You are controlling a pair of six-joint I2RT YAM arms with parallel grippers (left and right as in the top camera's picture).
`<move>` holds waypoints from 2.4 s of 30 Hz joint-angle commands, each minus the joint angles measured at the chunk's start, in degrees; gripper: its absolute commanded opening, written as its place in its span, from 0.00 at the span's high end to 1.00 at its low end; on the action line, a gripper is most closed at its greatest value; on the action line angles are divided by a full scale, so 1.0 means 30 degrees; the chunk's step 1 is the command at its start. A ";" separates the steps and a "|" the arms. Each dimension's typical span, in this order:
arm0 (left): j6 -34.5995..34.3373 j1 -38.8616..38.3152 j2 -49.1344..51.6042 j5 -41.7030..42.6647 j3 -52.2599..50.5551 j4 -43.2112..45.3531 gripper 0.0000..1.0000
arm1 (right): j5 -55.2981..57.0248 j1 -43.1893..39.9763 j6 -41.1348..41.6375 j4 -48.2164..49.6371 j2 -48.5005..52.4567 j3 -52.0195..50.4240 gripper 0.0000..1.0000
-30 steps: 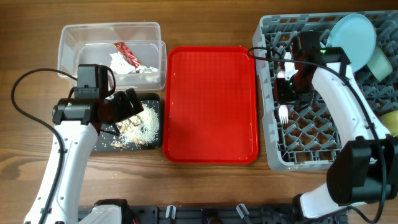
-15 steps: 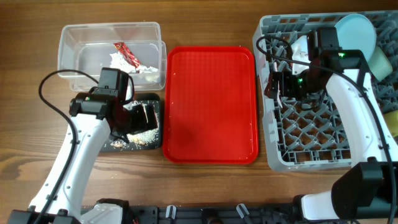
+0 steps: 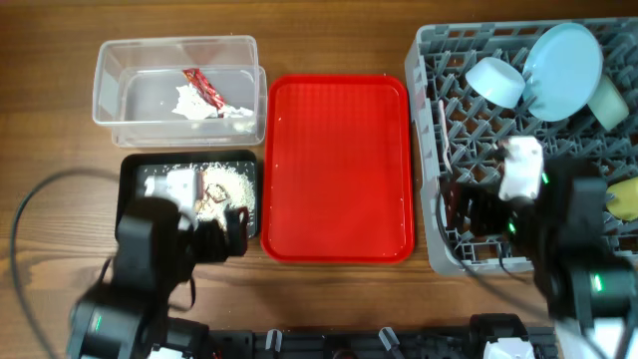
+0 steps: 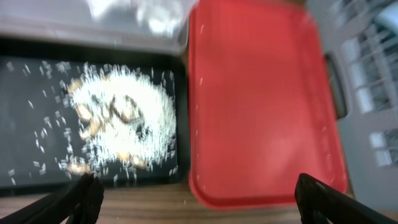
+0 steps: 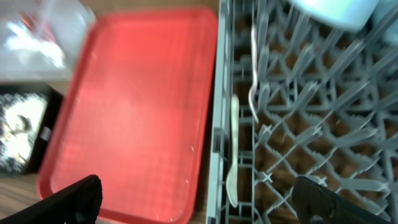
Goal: Sort waste into correct bins and load items into the dishwasher rack
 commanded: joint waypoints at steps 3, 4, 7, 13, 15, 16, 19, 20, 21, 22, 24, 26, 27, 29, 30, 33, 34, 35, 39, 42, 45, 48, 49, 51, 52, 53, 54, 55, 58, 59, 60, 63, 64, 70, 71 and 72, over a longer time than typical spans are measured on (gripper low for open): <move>0.0248 -0.0073 -0.4240 -0.0430 -0.0772 0.0175 0.00 | 0.0379 -0.0036 0.0430 0.0168 -0.3359 -0.0306 0.00; 0.0248 -0.0073 -0.4481 -0.0437 -0.0772 0.0036 0.00 | 0.0379 -0.0036 0.0437 0.0168 -0.3417 -0.0306 0.00; 0.0248 -0.0073 -0.4510 -0.0437 -0.0772 -0.0036 0.00 | 0.0379 -0.0036 0.0430 0.0117 -0.3271 -0.0306 0.00; 0.0248 -0.0073 -0.4510 -0.0437 -0.0772 -0.0036 0.00 | 0.0379 -0.0036 0.0437 0.0117 -0.3235 -0.0306 0.00; 0.0248 -0.0073 -0.4510 -0.0437 -0.0772 -0.0036 0.00 | 0.0576 -0.0036 0.0131 0.0117 -0.3235 -0.0306 0.00; 0.0248 -0.0073 -0.4510 -0.0430 -0.0772 -0.0044 0.00 | 0.1399 -0.0036 -0.0765 0.0204 -0.3453 -0.0379 0.00; 0.0248 -0.0073 -0.4510 -0.0437 -0.0772 -0.0036 0.00 | 0.1311 -0.0029 -0.0707 0.1982 -0.4801 -0.1443 0.00; 0.0248 -0.0073 -0.4510 -0.0437 -0.0772 -0.0036 0.00 | 0.1319 -0.0029 -0.0707 0.3373 -0.5799 -0.2492 0.00; 0.0248 -0.0073 -0.4510 -0.0437 -0.0772 -0.0036 0.00 | 0.1311 -0.0007 -0.0707 0.5180 -0.7053 -0.3912 0.00; 0.0248 -0.0073 -0.4510 -0.0437 -0.0772 -0.0036 0.00 | 0.1311 0.0044 -0.0699 0.6696 -0.8400 -0.5479 0.00; 0.0248 -0.0073 -0.4510 -0.0437 -0.0772 -0.0036 0.00 | 0.1319 0.0175 -0.0699 0.8918 -1.0637 -0.7949 0.00; 0.0248 -0.0073 -0.4510 -0.0437 -0.0772 -0.0036 0.00 | 0.1326 0.0481 -0.0714 1.1446 -1.2990 -1.0739 0.00; 0.0248 -0.0073 -0.4510 -0.0437 -0.0772 -0.0036 0.00 | 0.1326 0.0590 -0.0707 1.2451 -1.3748 -1.1766 0.00; 0.0248 -0.0073 -0.4510 -0.0437 -0.0772 -0.0044 0.00 | 0.1326 0.0721 -0.0714 1.5518 -1.4462 -1.3835 0.00; 0.0248 -0.0073 -0.4510 -0.0437 -0.0772 -0.0036 0.00 | 0.1326 0.0721 -0.0721 1.6815 -1.4498 -1.4615 0.00; 0.0248 -0.0073 -0.4510 -0.0430 -0.0772 -0.0036 0.00 | 0.2412 0.0721 -0.0758 2.1362 -1.4498 -1.8032 0.00; 0.0248 -0.0073 -0.4510 -0.0437 -0.0772 -0.0036 0.00 | 0.2608 0.0729 -0.0780 2.0458 -1.4498 -1.8003 0.00; 0.0248 -0.0073 -0.4510 -0.0437 -0.0772 -0.0036 0.00 | 0.2616 0.0729 -0.0765 1.9722 -1.4498 -1.8003 0.00; 0.0248 -0.0073 -0.4510 -0.0437 -0.0772 -0.0036 0.00 | 0.2688 0.0721 -0.0765 1.8484 -1.4294 -1.7996 0.00; 0.0248 -0.0073 -0.4510 -0.0437 -0.0772 -0.0036 0.00 | 0.2688 0.0721 -0.0765 1.8484 -1.4229 -1.7996 0.01; 0.0248 -0.0073 -0.4510 -0.0437 -0.0772 -0.0036 0.00 | 0.2688 0.0721 -0.0758 1.8484 -1.4229 -1.7996 0.00; 0.0248 -0.0073 -0.4510 -0.0430 -0.0772 -0.0036 0.00 | 0.2688 0.0721 -0.0758 1.8484 -1.4229 -1.7996 0.00; 0.0248 -0.0073 -0.4510 -0.0437 -0.0772 -0.0036 0.00 | 0.2688 0.0721 -0.0758 1.8484 -1.4229 -1.7996 0.00; 0.0248 -0.0073 -0.4510 -0.0437 -0.0772 -0.0036 0.00 | 0.2688 0.0721 -0.0765 1.8484 -1.4229 -1.7996 0.00; 0.0248 -0.0073 -0.4510 -0.0437 -0.0772 -0.0036 0.00 | 0.2688 0.0721 -0.0758 1.8484 -1.4229 -1.7996 0.00; 0.0248 -0.0073 -0.4510 -0.0437 -0.0772 -0.0036 0.00 | 0.2688 0.0721 -0.0765 1.8484 -1.4229 -1.7996 0.00; 0.0248 -0.0073 -0.4510 -0.0437 -0.0772 -0.0036 0.00 | 0.2688 0.0721 -0.0758 1.8484 -1.4229 -1.7996 0.00; 0.0248 -0.0066 -0.4510 -0.0437 -0.0772 -0.0036 0.00 | 0.2688 0.0721 -0.0765 1.8484 -1.4229 -1.7996 0.00; 0.0262 0.0933 -0.4750 -0.0452 -0.1005 -0.0342 0.00 | 0.2688 0.0721 -0.0758 1.8484 -1.4229 -1.7996 0.00; 0.0262 0.1209 -0.4998 -0.0452 -0.1297 -0.0080 0.00 | 0.2688 0.0721 -0.0765 1.8484 -1.4229 -1.7996 0.00; 0.0255 0.1719 -0.5574 -0.0437 -0.2055 0.0583 0.00 | 0.2688 0.0721 -0.0750 1.8484 -1.4229 -1.7996 0.00; 0.0240 0.2907 -0.8437 -0.0350 -0.6331 0.4364 0.00 | 0.2688 0.0721 -0.0758 1.8484 -1.4229 -1.7996 0.00; 0.0240 0.3031 -0.9194 -0.0350 -0.7563 0.5785 0.00 | 0.2688 0.0721 -0.0758 1.8484 -1.4229 -1.7996 0.00; 0.0350 0.3286 -1.1555 -0.0401 -1.4229 1.7150 0.00 | 0.2688 0.0721 -0.0758 1.8484 -1.4229 -1.7996 0.00; 0.0656 0.3322 -1.1606 -0.0437 -1.4892 1.8353 0.00 | 0.2688 0.0721 -0.0758 1.8484 -1.4229 -1.7996 0.00; 0.1486 0.3322 -1.1701 -0.0437 -1.5212 1.8578 0.00 | 0.2688 0.0721 -0.0758 1.8484 -1.4229 -1.7996 0.00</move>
